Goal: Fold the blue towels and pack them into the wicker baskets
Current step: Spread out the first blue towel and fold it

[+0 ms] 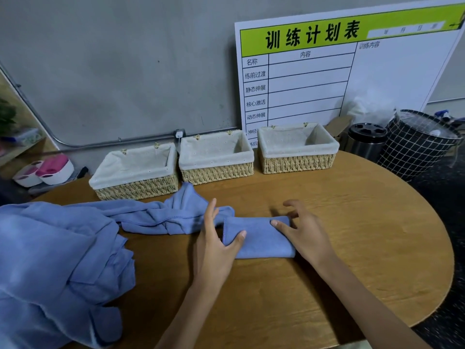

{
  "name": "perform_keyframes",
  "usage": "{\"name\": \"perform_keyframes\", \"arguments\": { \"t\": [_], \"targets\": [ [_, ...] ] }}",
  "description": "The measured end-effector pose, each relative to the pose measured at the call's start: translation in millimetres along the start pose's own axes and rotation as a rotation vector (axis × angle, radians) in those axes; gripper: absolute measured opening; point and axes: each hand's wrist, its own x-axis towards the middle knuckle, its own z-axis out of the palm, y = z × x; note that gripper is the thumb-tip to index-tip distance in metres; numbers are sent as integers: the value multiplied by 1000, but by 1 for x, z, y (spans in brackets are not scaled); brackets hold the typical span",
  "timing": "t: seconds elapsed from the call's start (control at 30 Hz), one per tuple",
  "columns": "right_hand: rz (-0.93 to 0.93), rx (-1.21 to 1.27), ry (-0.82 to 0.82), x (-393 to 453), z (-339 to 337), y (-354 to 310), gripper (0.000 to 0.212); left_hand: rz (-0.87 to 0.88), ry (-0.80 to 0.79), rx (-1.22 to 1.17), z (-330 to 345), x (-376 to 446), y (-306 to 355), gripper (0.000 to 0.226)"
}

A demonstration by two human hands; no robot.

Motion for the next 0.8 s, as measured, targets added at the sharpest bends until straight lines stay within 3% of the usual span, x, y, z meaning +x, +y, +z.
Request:
{"name": "perform_keyframes", "arguments": {
  "t": [0.27,0.53,0.8],
  "targets": [
    [-23,-190,-18,-2,-7,-3,38,19,-1,434,-4,4,17,83],
    [-33,-201,-20,-7,-8,-3,34,-26,73,271,-6,-5,14,70],
    [-92,-172,-65,-9,-8,0,40,45,109,362,-5,-8,12,58]
  ]
}}
